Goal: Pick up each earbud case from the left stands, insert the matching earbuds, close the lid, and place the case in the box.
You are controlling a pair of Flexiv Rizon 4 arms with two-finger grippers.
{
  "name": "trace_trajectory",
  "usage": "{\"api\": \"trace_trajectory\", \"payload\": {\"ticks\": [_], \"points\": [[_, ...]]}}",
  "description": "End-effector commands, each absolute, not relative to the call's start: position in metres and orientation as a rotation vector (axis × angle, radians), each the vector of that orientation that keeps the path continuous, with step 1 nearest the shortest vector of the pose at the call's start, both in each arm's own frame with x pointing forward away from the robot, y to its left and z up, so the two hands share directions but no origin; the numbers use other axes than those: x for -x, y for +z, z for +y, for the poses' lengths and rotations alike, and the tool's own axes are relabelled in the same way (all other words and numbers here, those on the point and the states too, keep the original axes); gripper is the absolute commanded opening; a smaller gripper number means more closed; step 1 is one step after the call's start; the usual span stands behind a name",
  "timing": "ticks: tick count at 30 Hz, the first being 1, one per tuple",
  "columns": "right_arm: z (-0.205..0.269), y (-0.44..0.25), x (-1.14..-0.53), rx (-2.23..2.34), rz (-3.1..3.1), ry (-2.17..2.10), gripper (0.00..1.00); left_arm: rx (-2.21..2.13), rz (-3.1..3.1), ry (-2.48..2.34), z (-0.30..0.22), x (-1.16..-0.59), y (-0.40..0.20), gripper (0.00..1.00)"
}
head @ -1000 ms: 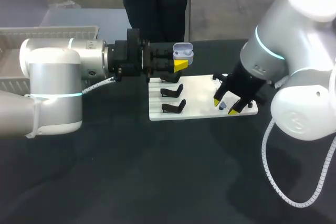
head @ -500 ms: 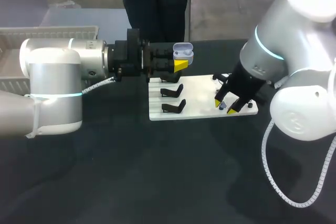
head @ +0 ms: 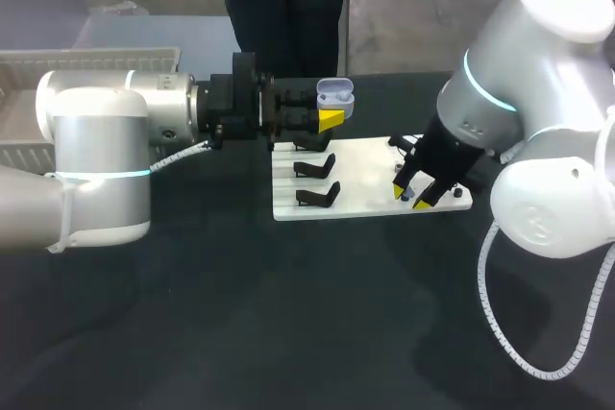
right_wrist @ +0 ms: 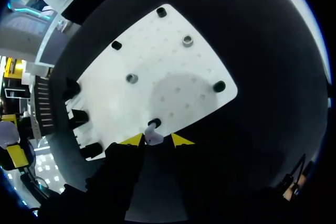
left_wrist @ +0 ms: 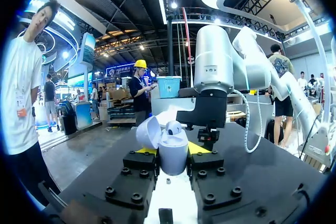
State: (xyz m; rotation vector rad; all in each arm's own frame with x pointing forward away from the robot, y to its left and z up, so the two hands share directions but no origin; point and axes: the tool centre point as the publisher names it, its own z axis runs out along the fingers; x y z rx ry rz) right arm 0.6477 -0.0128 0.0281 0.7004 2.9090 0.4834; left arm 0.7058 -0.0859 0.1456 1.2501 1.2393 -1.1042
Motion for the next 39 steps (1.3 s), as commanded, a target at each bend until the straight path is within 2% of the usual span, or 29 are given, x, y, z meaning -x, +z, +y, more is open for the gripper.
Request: {"api": "trace_trajectory", "payload": {"ticks": [1, 6, 12, 14, 15, 30, 39], "points": [[-0.012, 0.027, -0.651, -0.698, 2.915, 0.481, 0.27, -1.25, 1.238, -1.104, -0.086, -0.706, 0.146, 0.0], [-0.012, 0.028, -0.652, -0.695, 2.913, 0.475, 0.26, -1.25, 1.238, -1.104, -0.086, -0.706, 0.146, 0.0], [-0.013, 0.029, -0.653, -0.693, 2.913, 0.476, 0.17, -1.25, 1.238, -1.104, -0.086, -0.706, 0.146, 0.0], [-0.012, 0.028, -0.653, -0.691, 2.914, 0.476, 0.11, -1.25, 1.238, -1.104, -0.086, -0.706, 0.146, 0.0], [-0.012, 0.027, -0.653, -0.692, 2.914, 0.475, 0.0, -1.25, 1.238, -1.104, -0.086, -0.706, 0.146, 0.0], [-0.02, 0.061, -0.639, -0.622, 2.924, 0.483, 0.0, -1.25, 1.238, -1.104, -0.086, -0.706, 0.146, 0.0], [-0.016, 0.117, -0.615, -0.252, 2.976, 0.473, 0.0, -1.25, 1.238, -1.104, -0.086, -0.706, 0.146, 0.0]]}}
